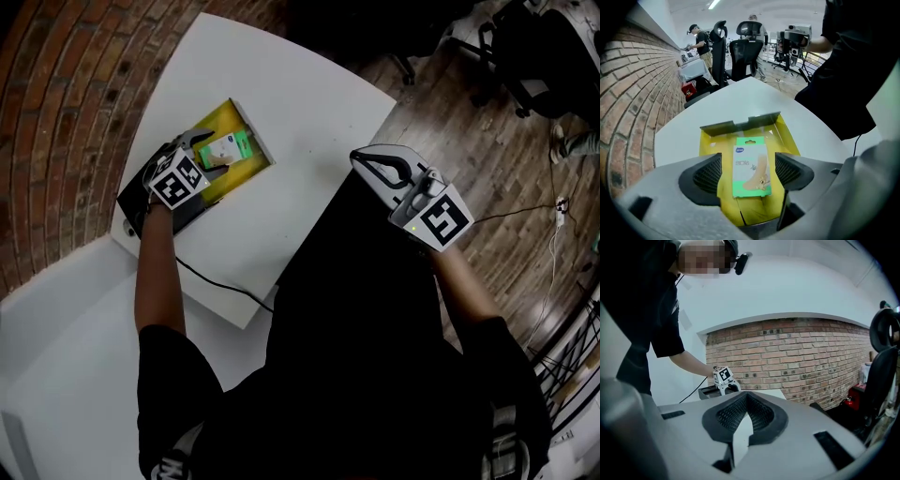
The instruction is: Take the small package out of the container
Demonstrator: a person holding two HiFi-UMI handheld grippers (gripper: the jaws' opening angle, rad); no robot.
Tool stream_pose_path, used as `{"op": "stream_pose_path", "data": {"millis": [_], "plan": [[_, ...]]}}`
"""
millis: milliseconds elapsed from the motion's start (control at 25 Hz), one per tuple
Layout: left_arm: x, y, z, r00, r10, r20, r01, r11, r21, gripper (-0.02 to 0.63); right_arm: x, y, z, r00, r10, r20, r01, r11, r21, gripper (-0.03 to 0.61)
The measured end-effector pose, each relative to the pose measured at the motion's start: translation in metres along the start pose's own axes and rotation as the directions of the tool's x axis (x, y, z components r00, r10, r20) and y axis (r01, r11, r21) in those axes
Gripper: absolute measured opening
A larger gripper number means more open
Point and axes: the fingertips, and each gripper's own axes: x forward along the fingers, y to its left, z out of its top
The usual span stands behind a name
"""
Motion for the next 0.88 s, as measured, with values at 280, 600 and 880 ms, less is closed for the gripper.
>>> {"op": "stream_pose_path", "data": {"millis": [280, 600, 880], "plan": [[0.026, -0.004, -0.013, 0.997, -0.037, -0.065, 0.039, 0.999, 0.030, 0.348, -0.006, -0.007, 0.000, 1.000, -0.024, 0.009, 0.024, 1.000, -0.002, 0.005], [0.045, -0.009, -0.019, 0.993, -0.068, -0.098, 0.073, 0.996, 0.051, 0.347, -0.016, -0.011, -0.006, 0.999, -0.047, -0.008, 0.047, 0.999, -0.005, 0.005], [0.041, -0.011, -0.016, 0.990, -0.106, -0.097, 0.109, 0.994, 0.027, 0.321, -0.023, -0.011, -0.003, 0.998, -0.068, -0.007, 0.068, 0.998, -0.006, 0.005]]}}
